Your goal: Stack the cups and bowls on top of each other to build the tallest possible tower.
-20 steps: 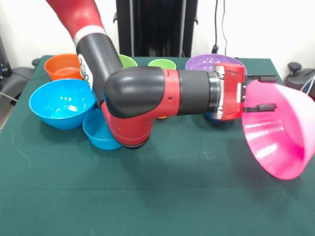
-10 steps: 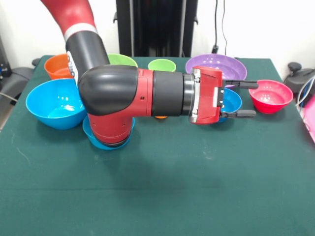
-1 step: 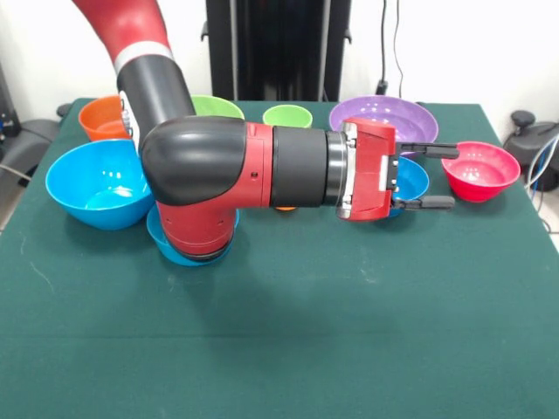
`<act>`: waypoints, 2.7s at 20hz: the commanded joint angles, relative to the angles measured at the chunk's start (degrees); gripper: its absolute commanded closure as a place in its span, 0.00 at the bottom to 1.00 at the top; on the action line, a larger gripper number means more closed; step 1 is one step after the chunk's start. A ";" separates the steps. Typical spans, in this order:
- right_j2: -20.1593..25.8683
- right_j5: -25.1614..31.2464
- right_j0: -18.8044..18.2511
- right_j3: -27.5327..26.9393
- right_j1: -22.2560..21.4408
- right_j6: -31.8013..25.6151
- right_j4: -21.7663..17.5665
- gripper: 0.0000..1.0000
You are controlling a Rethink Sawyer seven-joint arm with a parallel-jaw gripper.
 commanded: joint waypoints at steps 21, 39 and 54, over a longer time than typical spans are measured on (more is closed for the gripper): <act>-7.43 -10.88 0.00 -3.83 3.63 -18.75 -4.87 0.00; -56.43 -49.06 46.05 28.11 -61.71 70.37 -16.53 0.00; -61.01 -49.67 48.66 36.98 -71.44 71.41 -16.05 0.00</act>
